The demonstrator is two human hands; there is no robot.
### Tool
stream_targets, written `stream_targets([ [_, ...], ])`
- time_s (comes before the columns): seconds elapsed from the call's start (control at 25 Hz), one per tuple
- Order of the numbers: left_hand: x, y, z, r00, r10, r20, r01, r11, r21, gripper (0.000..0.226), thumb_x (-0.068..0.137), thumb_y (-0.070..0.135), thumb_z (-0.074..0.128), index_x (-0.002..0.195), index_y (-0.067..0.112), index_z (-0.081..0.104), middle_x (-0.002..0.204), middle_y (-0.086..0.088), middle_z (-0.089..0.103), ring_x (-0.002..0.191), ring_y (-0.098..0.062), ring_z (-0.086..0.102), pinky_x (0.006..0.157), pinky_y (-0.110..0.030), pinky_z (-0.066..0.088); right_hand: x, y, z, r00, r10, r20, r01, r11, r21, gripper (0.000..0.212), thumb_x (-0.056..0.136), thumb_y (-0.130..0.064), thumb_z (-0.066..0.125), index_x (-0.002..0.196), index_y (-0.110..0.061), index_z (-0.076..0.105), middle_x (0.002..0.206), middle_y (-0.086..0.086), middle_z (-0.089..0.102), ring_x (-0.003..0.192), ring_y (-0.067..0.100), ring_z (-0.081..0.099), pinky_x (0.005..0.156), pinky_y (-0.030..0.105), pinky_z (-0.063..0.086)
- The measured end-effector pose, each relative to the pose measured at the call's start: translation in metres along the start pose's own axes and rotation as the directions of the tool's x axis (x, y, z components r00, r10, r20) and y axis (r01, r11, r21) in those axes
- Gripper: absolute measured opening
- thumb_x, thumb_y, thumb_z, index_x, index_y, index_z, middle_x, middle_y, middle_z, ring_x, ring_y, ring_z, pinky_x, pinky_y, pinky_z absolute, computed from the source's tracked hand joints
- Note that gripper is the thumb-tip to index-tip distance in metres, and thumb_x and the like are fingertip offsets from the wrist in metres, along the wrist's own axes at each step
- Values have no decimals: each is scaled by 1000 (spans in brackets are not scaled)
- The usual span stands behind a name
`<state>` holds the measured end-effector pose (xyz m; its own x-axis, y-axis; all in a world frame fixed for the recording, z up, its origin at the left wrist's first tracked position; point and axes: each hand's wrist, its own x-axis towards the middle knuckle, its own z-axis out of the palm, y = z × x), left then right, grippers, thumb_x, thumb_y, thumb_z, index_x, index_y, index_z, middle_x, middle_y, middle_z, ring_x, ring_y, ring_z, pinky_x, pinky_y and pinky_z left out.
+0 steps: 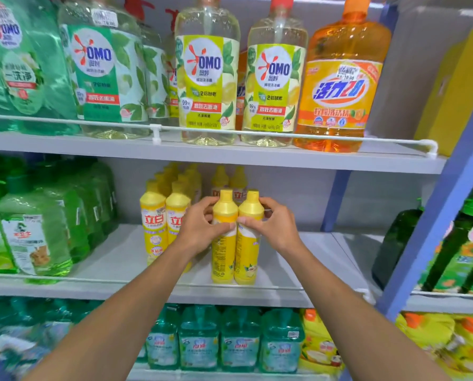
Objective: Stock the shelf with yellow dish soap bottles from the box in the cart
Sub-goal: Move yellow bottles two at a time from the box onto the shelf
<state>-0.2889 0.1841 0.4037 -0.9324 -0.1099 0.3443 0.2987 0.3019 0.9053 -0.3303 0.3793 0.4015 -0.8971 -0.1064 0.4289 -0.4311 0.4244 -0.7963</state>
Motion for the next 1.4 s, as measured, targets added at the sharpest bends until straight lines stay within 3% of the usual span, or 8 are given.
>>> stream_targets([
  [0.2,-16,-25,7,999,-48,8,48,997,-62,61,67,10,92,119,11,59,110,1,73,98,-1,70,90,-26,57,-9,13,8,998,25,64,-41,965,258,50,73,-33,89,115,-15,68,97,-6,76,85,-3,68,73,17,52],
  [0.36,-25,-44,15,999,-5,-50,1,997,-72,60,69,18,91,121,13,62,115,2,70,101,8,64,85,-11,51,-23,34,9,975,25,219,-111,914,390,45,82,-11,81,124,-11,64,115,-1,76,108,12,71,85,24,56],
  [0.44,-17,-52,6,999,9,33,-8,1000,-23,62,70,36,90,125,26,64,122,4,68,111,-1,64,95,-24,54,-29,44,10,962,26,272,-138,905,401,47,85,-6,78,129,-10,61,123,-2,73,116,14,68,89,23,54],
  [0.76,-10,-64,-7,982,-36,184,58,991,-119,48,84,19,79,126,19,56,124,2,70,119,-13,64,106,-43,50,-44,47,46,987,115,-114,-94,980,177,63,71,-40,89,125,-27,59,113,-19,68,102,-9,64,81,12,53],
  [0.92,-26,-68,11,996,-39,85,52,987,-152,63,77,15,85,132,23,57,119,7,72,112,-5,66,88,-19,55,-47,51,36,994,103,30,-107,966,234,65,76,-35,87,133,-28,56,122,-17,68,112,-5,63,90,12,51],
  [1.04,-24,-76,15,999,-36,41,40,993,-114,65,73,17,88,130,24,59,115,6,72,106,-5,68,87,-21,57,-50,58,20,980,82,180,-130,952,277,62,83,-19,82,137,-28,54,128,-16,66,118,-2,62,98,17,51],
  [1.2,-14,-83,3,982,-95,165,112,989,-97,52,80,17,83,123,21,55,122,6,69,112,-5,66,101,-36,53,-51,56,29,995,102,19,-104,974,202,60,76,-22,88,127,-28,57,119,-17,68,108,-4,65,89,14,54],
  [1.4,-25,-81,14,992,-83,93,92,991,-100,56,79,22,84,128,27,57,119,11,70,109,-1,66,90,-24,57,-59,55,55,983,115,-144,-96,986,136,60,73,-34,89,124,-32,56,114,-20,66,104,-8,62,84,12,53],
])
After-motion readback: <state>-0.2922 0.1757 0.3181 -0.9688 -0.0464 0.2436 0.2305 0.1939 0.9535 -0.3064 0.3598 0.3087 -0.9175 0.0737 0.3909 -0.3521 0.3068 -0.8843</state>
